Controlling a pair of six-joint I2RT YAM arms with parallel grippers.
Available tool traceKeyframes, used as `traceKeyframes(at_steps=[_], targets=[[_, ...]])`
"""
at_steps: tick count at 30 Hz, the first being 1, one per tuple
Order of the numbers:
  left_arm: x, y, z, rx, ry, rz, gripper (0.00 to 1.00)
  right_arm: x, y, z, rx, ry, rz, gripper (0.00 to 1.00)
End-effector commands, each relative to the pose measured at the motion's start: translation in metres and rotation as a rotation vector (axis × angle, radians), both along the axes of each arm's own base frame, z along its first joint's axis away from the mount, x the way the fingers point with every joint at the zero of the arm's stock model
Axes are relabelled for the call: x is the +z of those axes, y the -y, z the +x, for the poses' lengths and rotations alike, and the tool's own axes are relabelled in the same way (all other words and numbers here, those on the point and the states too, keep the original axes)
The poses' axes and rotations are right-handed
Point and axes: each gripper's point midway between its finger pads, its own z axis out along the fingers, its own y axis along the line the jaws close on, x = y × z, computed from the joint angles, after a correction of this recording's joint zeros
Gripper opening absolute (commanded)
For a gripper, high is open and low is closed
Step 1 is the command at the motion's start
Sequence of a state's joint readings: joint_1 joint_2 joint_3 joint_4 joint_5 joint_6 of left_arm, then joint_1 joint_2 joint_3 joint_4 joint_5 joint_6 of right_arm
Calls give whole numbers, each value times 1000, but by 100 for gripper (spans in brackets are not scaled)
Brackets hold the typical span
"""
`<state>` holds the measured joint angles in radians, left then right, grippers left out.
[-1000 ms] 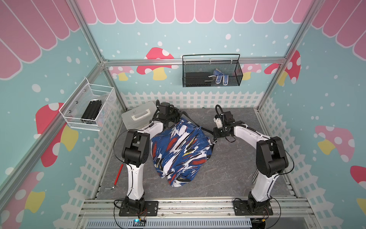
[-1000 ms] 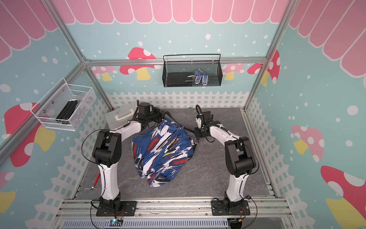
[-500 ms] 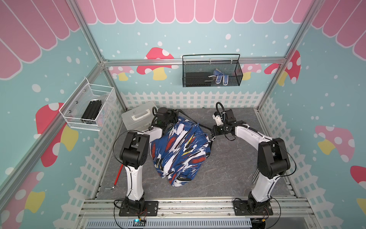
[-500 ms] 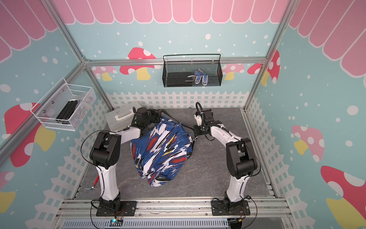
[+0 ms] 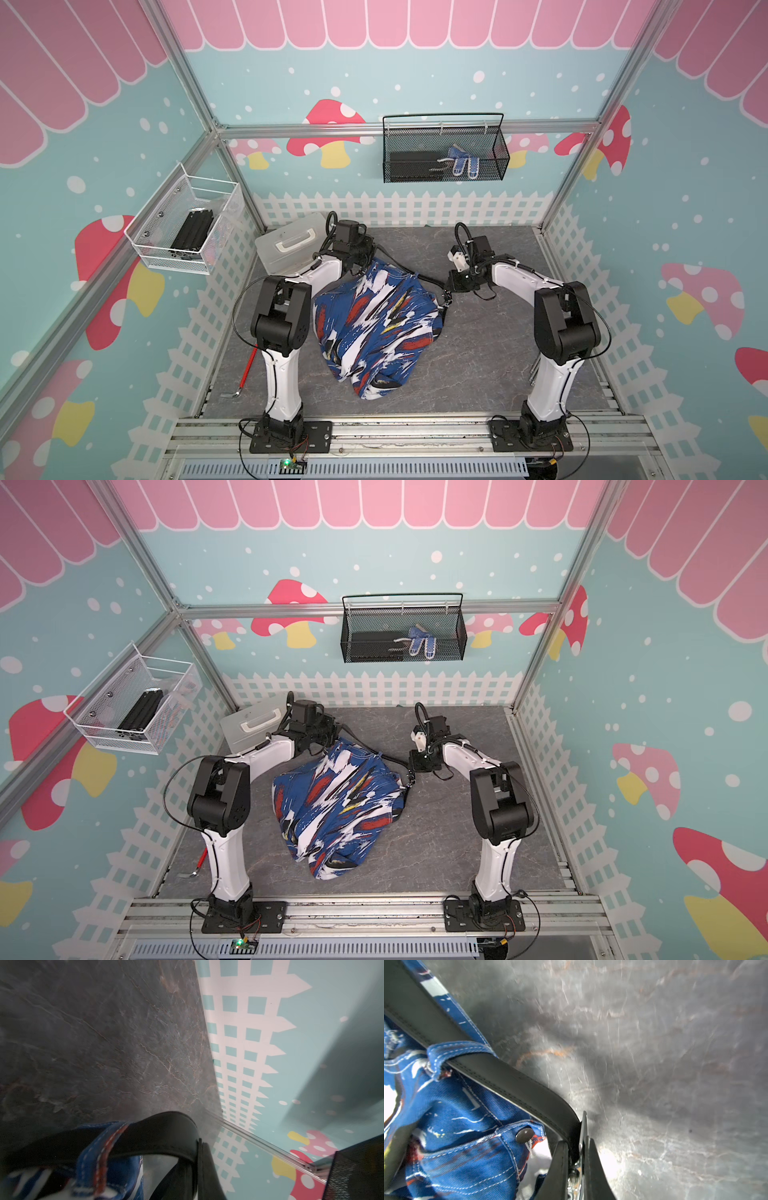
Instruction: Remove the belt from the trousers
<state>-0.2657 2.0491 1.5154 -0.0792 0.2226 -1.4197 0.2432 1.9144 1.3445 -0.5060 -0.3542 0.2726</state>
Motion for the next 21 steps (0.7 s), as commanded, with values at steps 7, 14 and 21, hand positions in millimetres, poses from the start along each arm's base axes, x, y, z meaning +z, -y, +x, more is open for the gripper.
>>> traceKeyframes(at_steps=[7, 14, 21], targets=[[-64, -10, -13, -181, -157, 485, 7, -44, 21, -55, -20, -247, -134, 0], [-73, 18, -14, -295, -146, 517, 34, -39, 14, -54, 15, -205, -131, 0], [-54, 63, -27, -439, -109, 538, 51, -35, 11, -47, 22, -165, -141, 0]])
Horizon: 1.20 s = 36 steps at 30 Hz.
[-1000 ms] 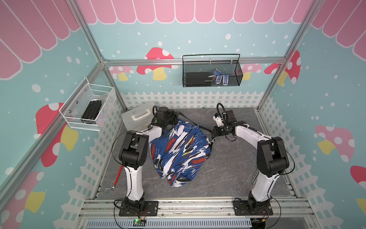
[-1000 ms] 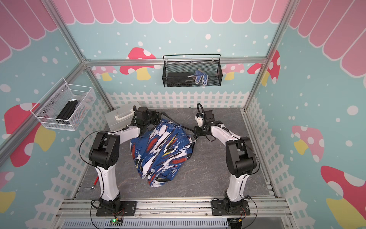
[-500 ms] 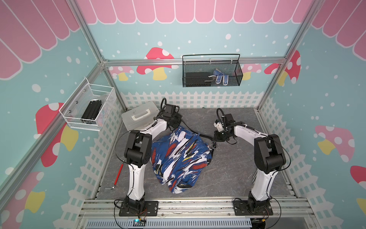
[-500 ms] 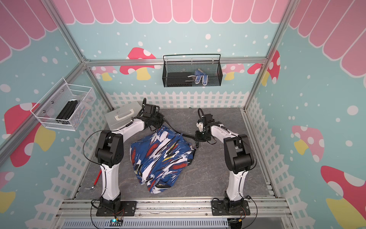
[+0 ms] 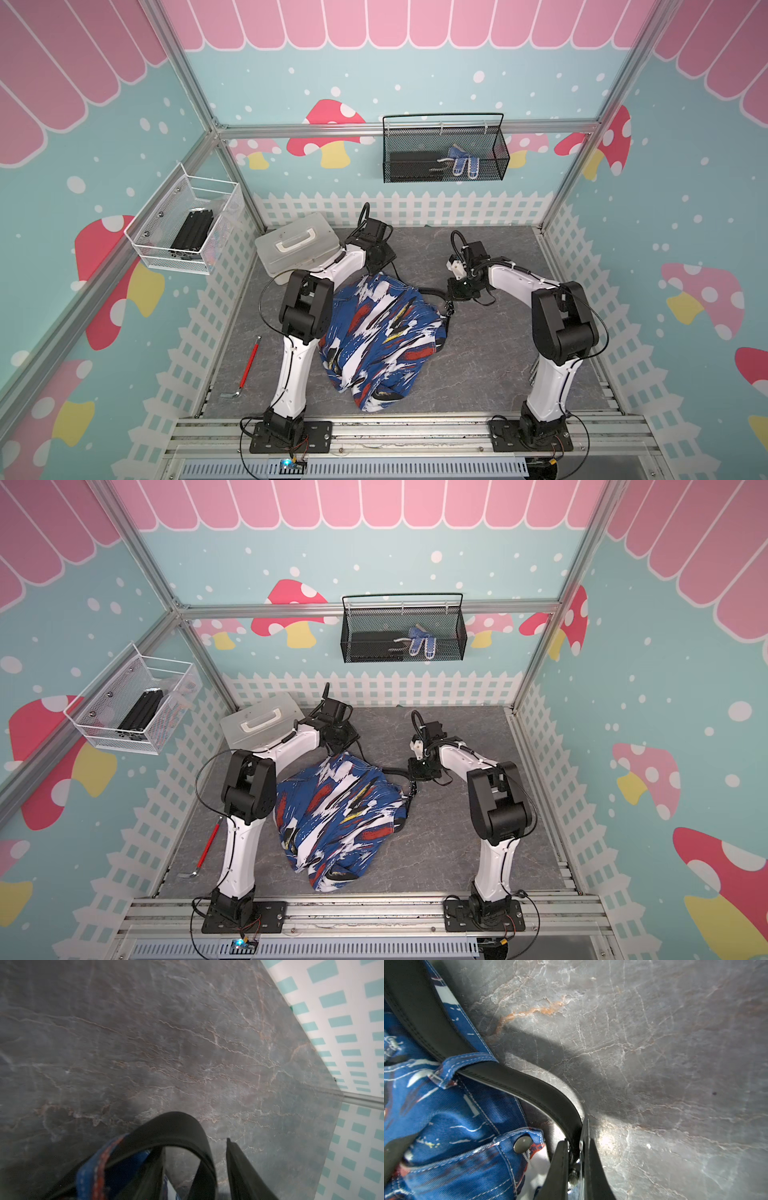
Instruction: Remove the belt from the trousers
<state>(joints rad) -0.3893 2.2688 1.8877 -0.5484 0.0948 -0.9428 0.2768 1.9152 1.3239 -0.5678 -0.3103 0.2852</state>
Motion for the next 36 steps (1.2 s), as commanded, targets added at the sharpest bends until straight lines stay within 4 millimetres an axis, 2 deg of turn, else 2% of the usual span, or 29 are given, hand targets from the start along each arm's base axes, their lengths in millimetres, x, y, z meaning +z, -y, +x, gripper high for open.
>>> traceKeyframes(at_steps=[1, 5, 10, 14, 20, 22, 23, 25, 29, 36], targets=[[-2, 20, -17, -87, -37, 76, 51, -20, 13, -24, 16, -89, -85, 0], [3, 22, -28, -75, -46, 136, 51, -23, 13, -25, 17, -92, -88, 0], [-14, 22, -50, -25, -124, 145, 49, -26, 13, -26, 20, -103, -89, 0], [-17, 20, -53, -15, -129, 161, 45, -26, 13, -26, 18, -103, -86, 0], [-23, 29, -51, -23, -146, 134, 18, -27, 13, -25, 17, -104, -87, 0], [-27, 32, -51, -22, -155, 127, 4, -27, 12, -23, 17, -102, -86, 0], [-28, 33, -49, -23, -157, 120, 0, -27, 11, -22, 18, -103, -86, 0], [-27, 34, -46, -20, -153, 111, 0, -26, 11, -21, 18, -101, -90, 0], [-10, 19, -26, 27, -116, 87, 0, -27, 14, -24, 22, -112, -109, 0], [51, -29, 29, 166, 10, -10, 0, -39, 21, -40, 26, -154, -138, 0]])
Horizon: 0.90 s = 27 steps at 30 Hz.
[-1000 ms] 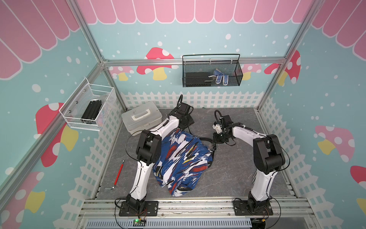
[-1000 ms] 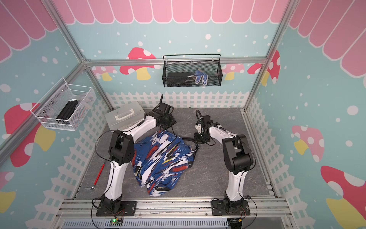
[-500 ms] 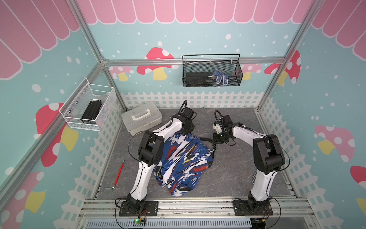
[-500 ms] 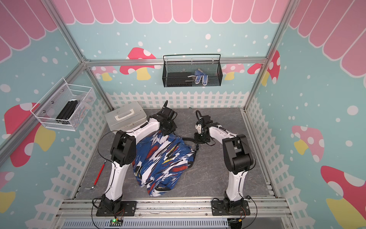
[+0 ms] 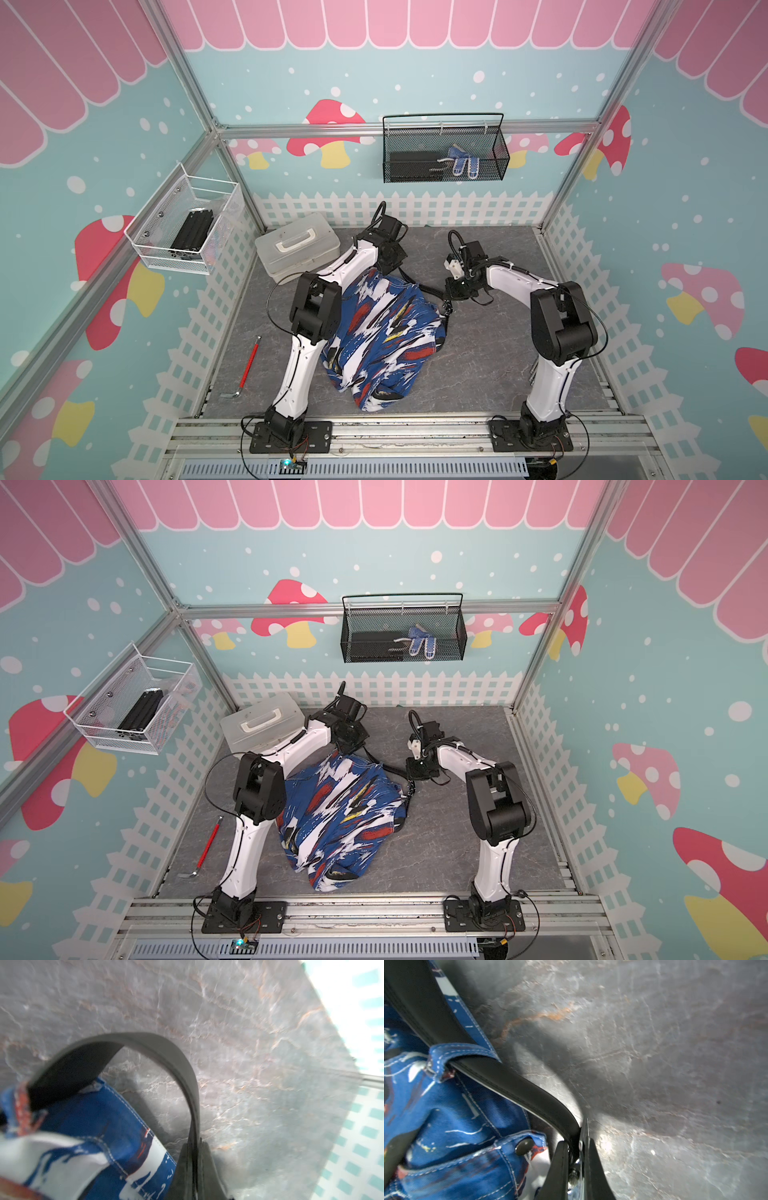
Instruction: Remove the belt from the trousers
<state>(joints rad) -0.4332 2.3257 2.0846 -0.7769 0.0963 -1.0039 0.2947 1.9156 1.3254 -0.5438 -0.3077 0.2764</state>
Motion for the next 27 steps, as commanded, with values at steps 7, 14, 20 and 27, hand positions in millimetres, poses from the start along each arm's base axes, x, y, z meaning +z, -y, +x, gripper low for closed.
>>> traceKeyframes(at_steps=[7, 14, 20, 27], targets=[[69, -88, 73, 285, 174, -74, 0, -49, 35, -53, -1, -211, -168, 0], [110, -122, 107, 443, 313, -164, 0, -51, 38, -58, 2, -224, -179, 0], [150, -169, 126, 612, 447, -208, 0, -51, 39, -61, 7, -233, -182, 0], [153, -197, 127, 713, 462, -240, 0, -50, 39, -61, 11, -231, -183, 0]])
